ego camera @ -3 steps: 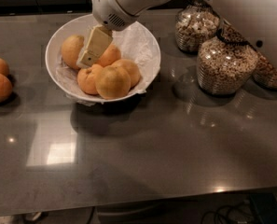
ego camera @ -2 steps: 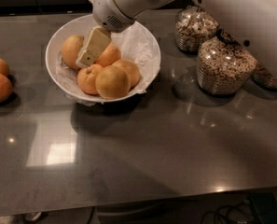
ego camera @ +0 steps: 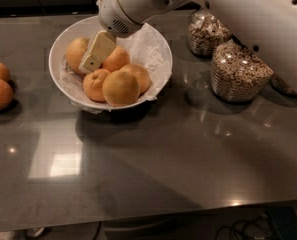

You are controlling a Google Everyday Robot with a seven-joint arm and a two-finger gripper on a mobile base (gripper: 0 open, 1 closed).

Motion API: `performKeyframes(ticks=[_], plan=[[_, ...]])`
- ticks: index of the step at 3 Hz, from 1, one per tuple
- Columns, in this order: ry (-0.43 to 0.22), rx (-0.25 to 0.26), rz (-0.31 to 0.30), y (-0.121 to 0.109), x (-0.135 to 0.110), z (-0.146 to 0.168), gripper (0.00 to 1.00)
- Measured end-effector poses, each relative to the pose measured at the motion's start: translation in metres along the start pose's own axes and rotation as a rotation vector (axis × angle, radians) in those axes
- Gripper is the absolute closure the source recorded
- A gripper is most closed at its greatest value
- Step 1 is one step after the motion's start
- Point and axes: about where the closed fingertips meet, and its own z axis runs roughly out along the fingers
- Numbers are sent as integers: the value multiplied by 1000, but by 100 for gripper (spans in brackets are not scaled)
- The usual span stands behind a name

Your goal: Pick orange from white bowl

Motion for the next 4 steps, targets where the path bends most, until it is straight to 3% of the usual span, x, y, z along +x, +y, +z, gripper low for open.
performKeyframes(ticks=[2, 4], plan=[[20, 3, 125, -7, 24, 19, 0], [21, -28, 114, -7, 17, 32, 0]])
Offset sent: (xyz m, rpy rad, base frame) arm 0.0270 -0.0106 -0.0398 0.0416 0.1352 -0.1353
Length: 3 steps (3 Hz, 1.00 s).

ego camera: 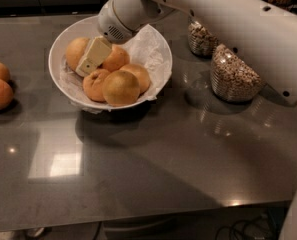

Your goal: Pick orange from white bowl

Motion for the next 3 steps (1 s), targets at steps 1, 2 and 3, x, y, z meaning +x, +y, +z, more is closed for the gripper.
performKeyframes(ticks=[1, 2, 3], plan=[[0, -11, -6, 4, -3, 0, 4], [-2, -33, -16, 11, -7, 3, 15], [-2, -34, -16, 11, -7, 3, 20]])
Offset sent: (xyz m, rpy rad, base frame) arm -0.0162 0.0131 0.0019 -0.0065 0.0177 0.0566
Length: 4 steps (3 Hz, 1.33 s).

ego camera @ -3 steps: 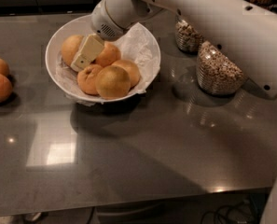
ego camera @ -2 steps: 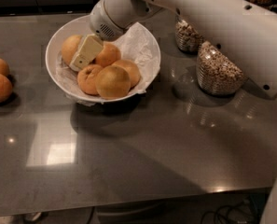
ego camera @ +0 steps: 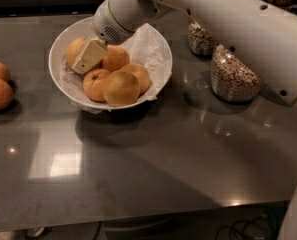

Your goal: Pick orange from white bowl

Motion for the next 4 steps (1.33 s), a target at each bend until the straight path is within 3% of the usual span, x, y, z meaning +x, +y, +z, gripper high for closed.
performKeyframes(ticks=[2, 4], plan=[[12, -25, 4, 2, 4, 11, 20], [30, -63, 1, -1, 9, 33, 27]])
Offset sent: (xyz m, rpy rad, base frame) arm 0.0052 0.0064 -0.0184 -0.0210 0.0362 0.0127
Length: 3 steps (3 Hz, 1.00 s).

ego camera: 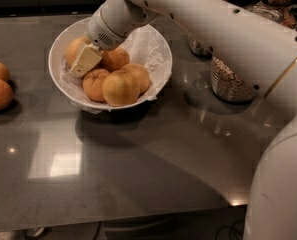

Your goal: Pick orange from white bowl

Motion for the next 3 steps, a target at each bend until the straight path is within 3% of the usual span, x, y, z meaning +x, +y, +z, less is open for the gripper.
performKeyframes(ticks=[1, 3], plan=[[2, -10, 1, -1, 1, 4, 29], [2, -10, 1, -1, 1, 4, 72]])
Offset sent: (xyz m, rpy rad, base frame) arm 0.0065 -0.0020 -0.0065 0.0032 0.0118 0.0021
